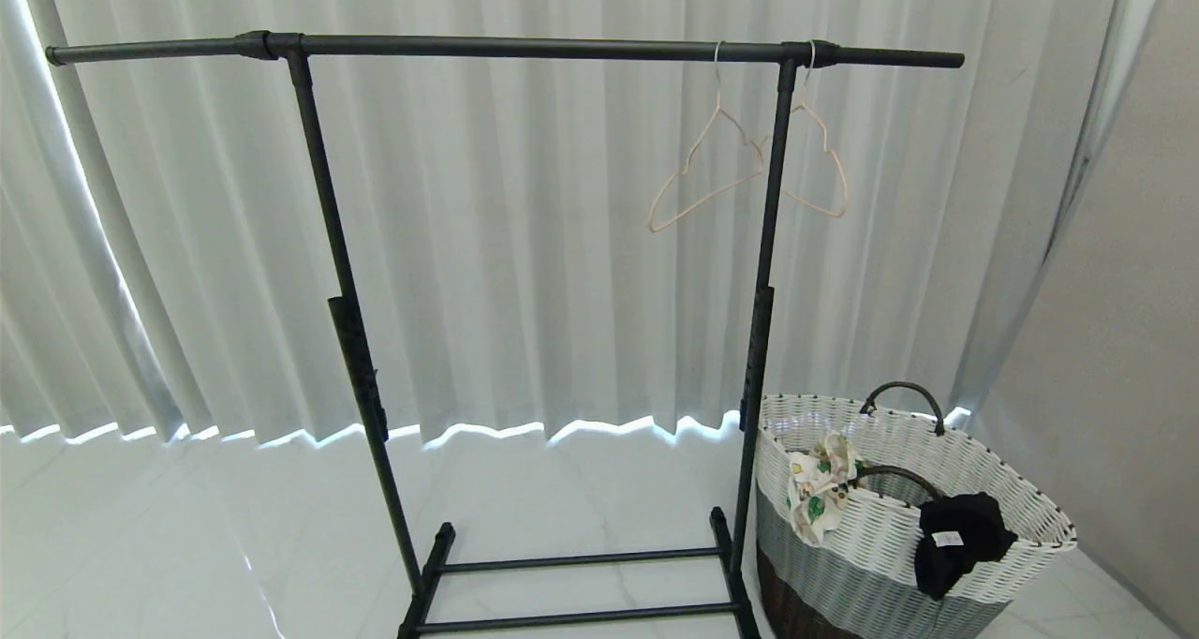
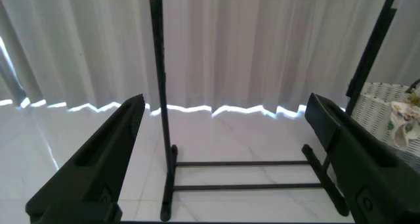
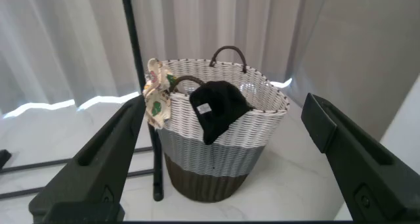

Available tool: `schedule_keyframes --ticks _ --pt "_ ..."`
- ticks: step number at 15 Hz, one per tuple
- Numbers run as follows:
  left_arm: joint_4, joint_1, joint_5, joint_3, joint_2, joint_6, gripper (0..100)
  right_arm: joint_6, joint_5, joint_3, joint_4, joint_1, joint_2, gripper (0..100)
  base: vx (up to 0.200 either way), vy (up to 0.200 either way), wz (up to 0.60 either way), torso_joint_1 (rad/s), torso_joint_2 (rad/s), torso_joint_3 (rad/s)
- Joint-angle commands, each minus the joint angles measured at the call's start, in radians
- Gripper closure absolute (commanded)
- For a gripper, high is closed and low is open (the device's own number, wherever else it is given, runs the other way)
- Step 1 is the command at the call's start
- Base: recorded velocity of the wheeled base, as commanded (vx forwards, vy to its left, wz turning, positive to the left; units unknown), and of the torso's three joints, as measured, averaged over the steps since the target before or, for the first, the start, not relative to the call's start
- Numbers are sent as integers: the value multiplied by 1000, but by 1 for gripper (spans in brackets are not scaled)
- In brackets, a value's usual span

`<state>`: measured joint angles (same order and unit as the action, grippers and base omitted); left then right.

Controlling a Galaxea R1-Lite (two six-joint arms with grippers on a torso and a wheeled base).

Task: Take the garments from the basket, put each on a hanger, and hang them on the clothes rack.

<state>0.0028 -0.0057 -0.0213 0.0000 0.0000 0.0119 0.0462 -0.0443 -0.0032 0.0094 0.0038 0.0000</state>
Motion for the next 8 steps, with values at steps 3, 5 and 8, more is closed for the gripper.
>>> schedule_keyframes --ticks 3,5,8 --pt "0 0 0 0 0 2 0 -3 0 0 0 1 0 0 0 -200 0 2 -1 -1" --pt "0 0 0 0 0 3 0 -3 0 0 0 1 0 0 0 -200 0 7 5 7" --pt "0 0 0 0 0 -1 0 9 0 0 0 1 0 0 0 -67 0 1 2 1"
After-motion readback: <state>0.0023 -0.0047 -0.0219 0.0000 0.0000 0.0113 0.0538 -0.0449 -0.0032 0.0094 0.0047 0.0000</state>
